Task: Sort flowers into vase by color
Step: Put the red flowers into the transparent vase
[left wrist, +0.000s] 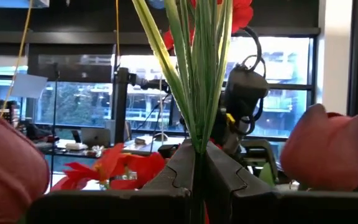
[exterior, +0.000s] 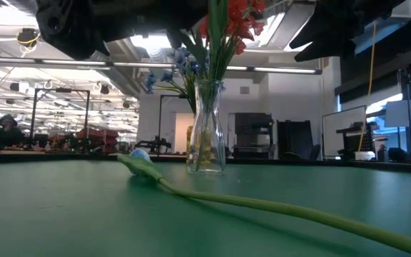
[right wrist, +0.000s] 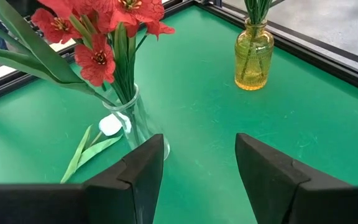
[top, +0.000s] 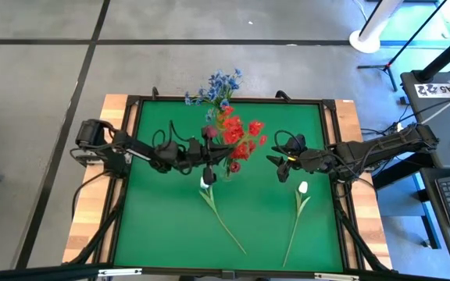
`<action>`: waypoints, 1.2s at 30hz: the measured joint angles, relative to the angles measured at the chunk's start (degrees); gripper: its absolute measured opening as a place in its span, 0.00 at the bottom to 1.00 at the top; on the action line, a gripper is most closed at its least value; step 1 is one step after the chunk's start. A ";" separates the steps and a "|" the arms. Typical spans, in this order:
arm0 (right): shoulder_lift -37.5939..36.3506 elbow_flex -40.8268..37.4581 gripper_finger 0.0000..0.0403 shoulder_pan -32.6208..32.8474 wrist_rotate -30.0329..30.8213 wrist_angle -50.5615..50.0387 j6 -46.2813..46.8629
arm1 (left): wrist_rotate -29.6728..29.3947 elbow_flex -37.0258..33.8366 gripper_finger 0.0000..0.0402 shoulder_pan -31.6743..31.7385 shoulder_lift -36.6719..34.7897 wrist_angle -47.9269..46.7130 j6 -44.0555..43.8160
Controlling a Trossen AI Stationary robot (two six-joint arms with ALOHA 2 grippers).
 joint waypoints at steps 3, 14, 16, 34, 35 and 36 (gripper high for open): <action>0.00 0.00 0.49 0.00 0.00 0.01 0.00 | -0.08 0.00 0.02 0.44 0.30 -0.20 0.00; 0.17 -0.01 0.49 0.00 0.02 0.04 0.08 | -0.09 0.00 0.02 1.09 0.30 -2.23 0.28; 0.17 -0.01 0.49 0.00 0.04 0.04 0.10 | -0.07 0.00 0.02 1.09 0.30 -3.01 0.28; 0.17 -0.02 0.49 0.00 0.09 0.51 0.22 | 1.44 0.00 0.01 0.59 6.11 -1.25 -1.73; 0.16 -0.02 0.49 -0.01 0.06 0.55 0.22 | 1.44 0.00 0.02 0.59 6.64 -1.29 -2.14; 0.17 -0.02 0.49 -0.01 0.04 0.55 0.21 | 1.44 0.00 0.04 0.59 6.81 -1.47 -2.40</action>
